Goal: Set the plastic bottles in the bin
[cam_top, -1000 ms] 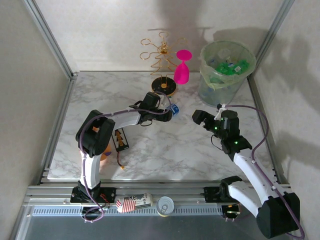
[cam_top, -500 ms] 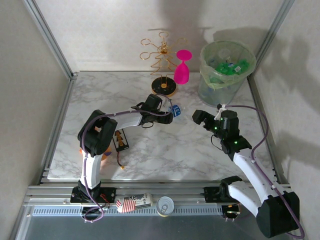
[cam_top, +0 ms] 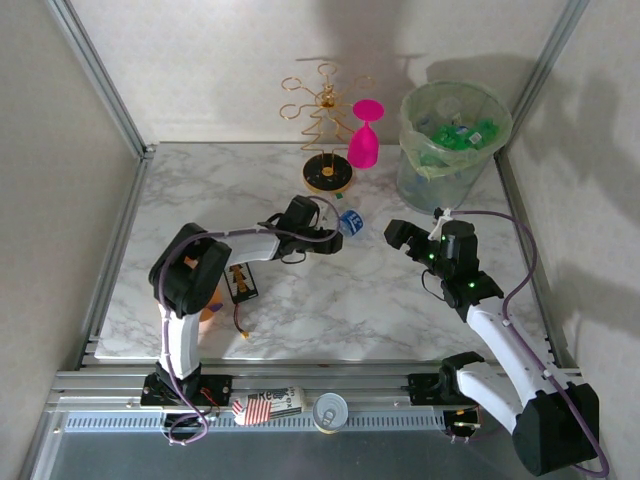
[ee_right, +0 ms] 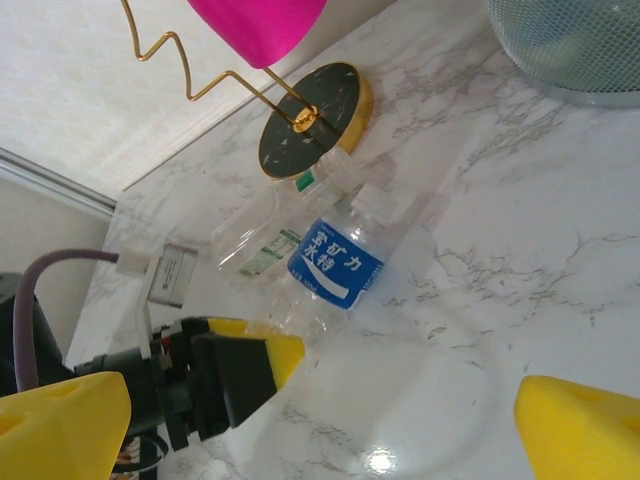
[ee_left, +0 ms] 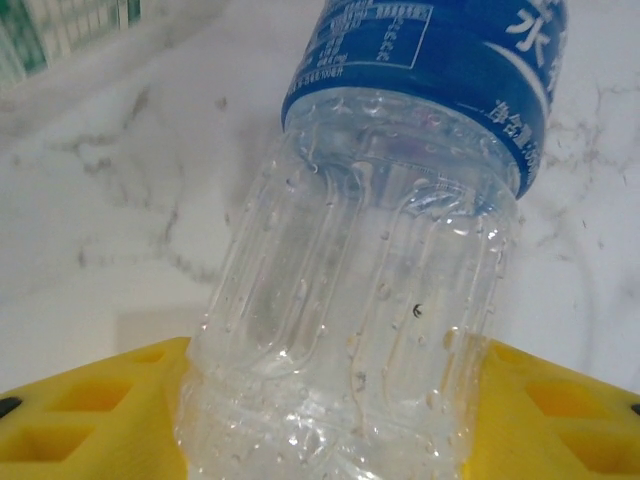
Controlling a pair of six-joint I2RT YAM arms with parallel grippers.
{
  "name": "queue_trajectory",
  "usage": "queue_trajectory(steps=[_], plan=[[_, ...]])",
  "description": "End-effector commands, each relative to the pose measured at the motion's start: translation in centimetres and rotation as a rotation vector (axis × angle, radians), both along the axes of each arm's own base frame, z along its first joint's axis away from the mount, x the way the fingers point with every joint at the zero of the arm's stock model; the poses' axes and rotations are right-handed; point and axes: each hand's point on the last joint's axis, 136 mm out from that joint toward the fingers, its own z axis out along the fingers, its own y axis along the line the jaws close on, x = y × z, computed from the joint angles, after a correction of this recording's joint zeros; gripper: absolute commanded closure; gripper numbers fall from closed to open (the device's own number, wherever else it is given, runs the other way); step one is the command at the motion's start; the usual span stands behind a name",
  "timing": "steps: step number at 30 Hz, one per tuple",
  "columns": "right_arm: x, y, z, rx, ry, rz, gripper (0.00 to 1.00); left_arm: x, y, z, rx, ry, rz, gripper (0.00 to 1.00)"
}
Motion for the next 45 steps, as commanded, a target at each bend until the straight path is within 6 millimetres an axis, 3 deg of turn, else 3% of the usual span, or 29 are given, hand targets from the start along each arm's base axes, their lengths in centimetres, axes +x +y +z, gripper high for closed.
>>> queue_trajectory(steps=[1,8,14,24,32,37,45], plan=[[0.1,1.4,0.6,0.077,-0.009,0.049,0.01,-1.0,-1.1,4.5,-0.164,-0.054,0.002,0.50],[0.4,4.8,1.9,0.216,-0.036,0.166,0.01,-4.8,-1.9,8.5,-0.369,-0.113,-0.008,0.51],[0.3,7.4,2.8,0.278,-0.065,0.233,0.01,-7.2,-2.4,10.2,-0.449,-0.146,-0.001,0.51],[0.5,9.7,0.4,0.246,0.000,0.254,0.01,-9.2,-1.8,12.2,-0.480,-0.234,0.039,0.50],[1.0,11.1,-0.1,0.238,0.011,0.286,0.02,-10.5,-3.2,12.4,-0.474,-0.249,-0.012,0.50],[1.3,11.6,-0.6,0.233,0.022,0.296,0.09,-10.8,-3.5,12.0,-0.462,-0.242,-0.024,0.50],[1.7,11.7,-0.8,0.231,0.019,0.288,0.33,-11.2,-3.5,11.9,-0.451,-0.244,-0.029,0.46]])
